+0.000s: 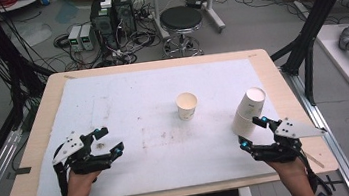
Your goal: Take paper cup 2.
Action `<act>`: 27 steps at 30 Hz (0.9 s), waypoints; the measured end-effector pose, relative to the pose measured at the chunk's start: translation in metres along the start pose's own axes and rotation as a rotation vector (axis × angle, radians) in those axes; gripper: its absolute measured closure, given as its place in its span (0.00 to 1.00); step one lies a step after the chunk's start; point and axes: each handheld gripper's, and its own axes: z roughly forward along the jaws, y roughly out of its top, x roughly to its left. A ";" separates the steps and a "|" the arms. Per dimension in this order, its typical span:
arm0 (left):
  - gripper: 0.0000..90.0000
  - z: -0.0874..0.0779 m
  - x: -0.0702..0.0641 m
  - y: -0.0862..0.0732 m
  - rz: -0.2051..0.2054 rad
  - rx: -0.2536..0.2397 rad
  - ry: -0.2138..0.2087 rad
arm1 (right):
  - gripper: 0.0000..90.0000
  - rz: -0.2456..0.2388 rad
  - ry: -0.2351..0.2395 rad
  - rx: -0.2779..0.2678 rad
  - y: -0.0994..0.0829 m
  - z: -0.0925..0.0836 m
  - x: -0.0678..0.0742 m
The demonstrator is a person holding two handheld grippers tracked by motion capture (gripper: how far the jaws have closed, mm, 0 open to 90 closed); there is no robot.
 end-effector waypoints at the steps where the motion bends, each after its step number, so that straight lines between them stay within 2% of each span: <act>1: 0.17 0.000 0.000 0.000 0.000 0.001 -0.001 | 0.23 0.000 -0.009 -0.001 0.001 -0.002 -0.001; 11: 0.17 0.002 0.001 -0.001 -0.006 0.001 -0.006 | 0.23 0.022 -0.111 -0.005 0.011 -0.013 -0.022; 17: 0.17 0.003 0.001 -0.002 -0.009 0.006 -0.009 | 0.23 0.047 -0.165 0.009 0.018 -0.008 -0.041; 23: 0.17 0.004 0.001 -0.002 -0.010 0.011 -0.013 | 0.23 0.076 -0.173 0.026 0.024 0.004 -0.056; 27: 0.17 0.004 0.002 -0.002 -0.010 0.012 -0.013 | 0.23 0.066 -0.162 0.040 0.029 0.012 -0.060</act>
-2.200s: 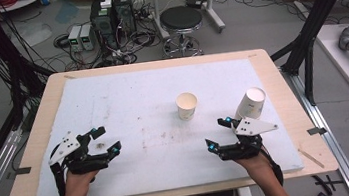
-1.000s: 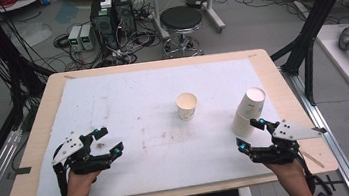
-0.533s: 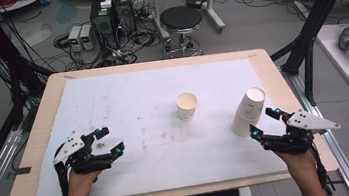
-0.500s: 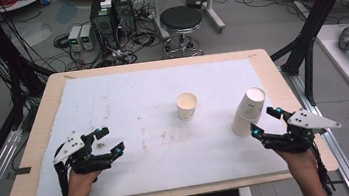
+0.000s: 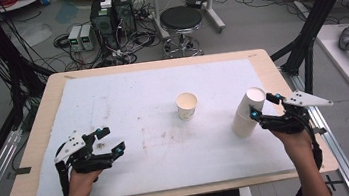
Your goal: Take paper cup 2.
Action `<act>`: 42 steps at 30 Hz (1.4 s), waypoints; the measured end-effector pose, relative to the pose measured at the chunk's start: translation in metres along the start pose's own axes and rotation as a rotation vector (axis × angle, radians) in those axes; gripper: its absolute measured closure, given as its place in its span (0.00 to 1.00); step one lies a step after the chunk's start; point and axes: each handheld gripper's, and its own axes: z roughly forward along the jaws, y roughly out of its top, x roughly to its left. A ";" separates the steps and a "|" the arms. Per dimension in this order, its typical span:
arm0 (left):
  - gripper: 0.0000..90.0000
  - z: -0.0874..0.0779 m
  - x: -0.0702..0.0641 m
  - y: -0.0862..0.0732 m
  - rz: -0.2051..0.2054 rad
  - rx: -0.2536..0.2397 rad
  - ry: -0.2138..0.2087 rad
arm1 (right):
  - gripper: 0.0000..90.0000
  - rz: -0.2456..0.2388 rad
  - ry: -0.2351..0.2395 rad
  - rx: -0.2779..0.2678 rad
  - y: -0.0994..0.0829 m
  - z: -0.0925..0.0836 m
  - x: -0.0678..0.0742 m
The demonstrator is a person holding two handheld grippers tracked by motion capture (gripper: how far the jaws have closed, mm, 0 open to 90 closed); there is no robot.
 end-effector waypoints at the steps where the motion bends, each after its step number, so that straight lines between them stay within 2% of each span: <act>1: 0.17 0.000 0.000 0.000 0.001 -0.002 0.000 | 0.23 0.003 0.002 0.006 0.002 0.003 0.000; 4: 0.17 0.001 -0.001 0.000 0.000 0.002 -0.001 | 0.23 -0.004 0.007 0.027 0.010 0.016 -0.003; 8: 0.17 0.000 0.000 0.000 -0.002 0.001 0.001 | 0.23 -0.001 0.007 0.042 0.015 0.024 -0.005; 11: 0.17 -0.001 0.001 0.000 -0.005 0.000 0.002 | 0.23 0.004 0.011 0.047 0.017 0.026 -0.006; 13: 0.17 -0.002 0.001 0.000 -0.008 -0.002 0.004 | 0.28 0.004 0.020 0.052 0.017 0.027 -0.007; 20: 0.17 -0.001 0.001 0.000 -0.006 0.002 0.000 | 0.37 0.013 0.042 0.058 0.016 0.028 -0.009; 34: 0.17 -0.001 0.001 0.000 -0.008 0.002 -0.003 | 0.38 0.005 0.050 0.050 0.024 0.025 -0.010; 42: 0.17 -0.001 0.001 0.000 -0.010 -0.001 -0.007 | 0.38 -0.007 0.047 0.023 0.041 0.014 -0.009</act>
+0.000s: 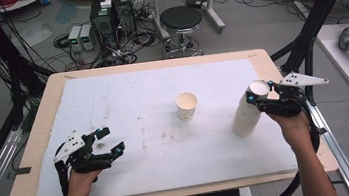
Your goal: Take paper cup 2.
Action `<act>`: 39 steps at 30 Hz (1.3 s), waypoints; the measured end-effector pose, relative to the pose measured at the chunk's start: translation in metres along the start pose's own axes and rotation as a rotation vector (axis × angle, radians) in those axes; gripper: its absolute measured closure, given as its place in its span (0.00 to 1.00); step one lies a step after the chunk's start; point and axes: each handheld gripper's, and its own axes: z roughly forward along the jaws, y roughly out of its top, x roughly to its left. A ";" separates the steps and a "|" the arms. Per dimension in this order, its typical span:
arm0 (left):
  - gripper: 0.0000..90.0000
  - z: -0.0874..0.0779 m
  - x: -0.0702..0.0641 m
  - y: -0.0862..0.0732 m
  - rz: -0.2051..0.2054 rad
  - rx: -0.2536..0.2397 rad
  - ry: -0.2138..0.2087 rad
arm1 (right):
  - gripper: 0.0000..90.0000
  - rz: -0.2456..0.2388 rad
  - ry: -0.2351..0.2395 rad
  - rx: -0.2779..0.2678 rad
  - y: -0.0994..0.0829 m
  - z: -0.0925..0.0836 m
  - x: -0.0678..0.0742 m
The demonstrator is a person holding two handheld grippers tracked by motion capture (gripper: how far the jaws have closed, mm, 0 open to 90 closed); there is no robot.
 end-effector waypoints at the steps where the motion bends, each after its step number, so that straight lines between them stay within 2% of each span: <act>1: 0.17 0.000 0.000 0.000 0.000 0.000 -0.001 | 0.38 -0.002 -0.003 -0.003 0.003 -0.002 0.000; 11: 0.17 -0.001 0.000 0.001 -0.003 -0.007 -0.006 | 0.39 -0.030 -0.008 -0.045 0.028 -0.023 0.007; 12: 0.17 -0.001 0.000 0.001 -0.004 -0.008 -0.007 | 0.39 -0.044 -0.011 -0.075 0.033 -0.028 0.009; 15: 0.17 -0.001 0.000 0.001 -0.006 -0.009 -0.009 | 0.40 -0.065 -0.002 -0.094 0.040 -0.032 0.012; 19: 0.17 -0.001 0.000 0.001 -0.008 -0.012 -0.014 | 0.40 -0.100 0.023 -0.116 0.052 -0.035 0.025; 20: 0.17 -0.001 0.000 0.001 -0.009 -0.015 -0.014 | 0.40 -0.112 0.050 -0.126 0.055 -0.033 0.032; 21: 0.17 -0.001 0.000 0.001 -0.010 -0.017 -0.016 | 0.40 -0.112 0.050 -0.126 0.055 -0.033 0.032; 25: 0.17 -0.001 0.000 0.001 -0.010 -0.018 -0.021 | 0.40 -0.139 0.109 -0.130 0.059 -0.024 0.045; 27: 0.17 -0.001 0.000 0.001 -0.009 -0.019 -0.025 | 0.40 -0.140 0.142 -0.129 0.060 -0.019 0.051; 28: 0.17 -0.001 0.000 0.001 -0.009 -0.020 -0.027 | 0.40 -0.135 0.177 -0.125 0.059 -0.013 0.057; 29: 0.17 -0.001 0.000 0.001 -0.008 -0.019 -0.027 | 0.40 -0.135 0.177 -0.125 0.059 -0.013 0.057; 33: 0.17 -0.001 0.000 0.001 -0.006 -0.016 -0.027 | 0.40 -0.157 0.236 -0.106 0.052 -0.002 0.069; 35: 0.17 -0.001 0.000 0.001 -0.004 -0.016 -0.030 | 0.40 -0.162 0.282 -0.092 0.046 0.008 0.077; 39: 0.17 -0.001 -0.001 0.000 -0.003 -0.010 -0.034 | 0.40 -0.167 0.322 -0.070 0.036 0.017 0.085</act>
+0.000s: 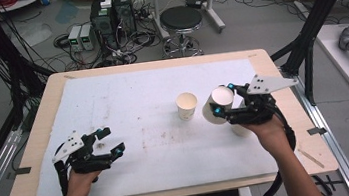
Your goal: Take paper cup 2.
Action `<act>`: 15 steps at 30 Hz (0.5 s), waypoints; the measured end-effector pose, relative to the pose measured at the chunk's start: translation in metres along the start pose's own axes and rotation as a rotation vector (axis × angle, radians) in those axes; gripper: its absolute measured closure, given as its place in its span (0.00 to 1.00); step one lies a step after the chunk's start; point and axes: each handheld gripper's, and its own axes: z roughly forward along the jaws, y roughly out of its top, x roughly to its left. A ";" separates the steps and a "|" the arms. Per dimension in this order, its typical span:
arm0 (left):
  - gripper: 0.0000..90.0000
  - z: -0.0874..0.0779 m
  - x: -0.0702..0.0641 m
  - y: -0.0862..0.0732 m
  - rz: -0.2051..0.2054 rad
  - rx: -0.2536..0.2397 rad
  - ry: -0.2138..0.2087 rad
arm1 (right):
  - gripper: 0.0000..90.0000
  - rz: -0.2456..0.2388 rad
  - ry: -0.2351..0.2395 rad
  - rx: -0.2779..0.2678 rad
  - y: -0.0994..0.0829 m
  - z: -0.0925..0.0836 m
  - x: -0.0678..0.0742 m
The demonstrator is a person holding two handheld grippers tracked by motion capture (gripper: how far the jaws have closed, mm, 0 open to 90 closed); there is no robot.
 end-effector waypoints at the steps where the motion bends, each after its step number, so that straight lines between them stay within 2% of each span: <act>1: 0.17 0.000 0.000 0.000 0.000 0.001 -0.001 | 0.40 0.000 0.009 0.006 -0.004 0.003 0.001; 4: 0.17 0.000 -0.001 -0.001 -0.007 -0.002 -0.021 | 0.40 0.013 0.038 0.019 -0.017 0.013 0.003; 5: 0.17 0.001 -0.002 -0.001 0.000 -0.001 -0.026 | 0.40 0.018 0.052 0.028 -0.027 0.020 0.004; 9: 0.17 0.001 -0.003 -0.001 0.010 0.000 -0.022 | 0.40 0.029 0.073 0.035 -0.038 0.028 0.005; 15: 0.17 -0.001 -0.001 -0.003 0.002 0.003 -0.015 | 0.41 0.026 0.087 0.054 -0.047 0.040 0.006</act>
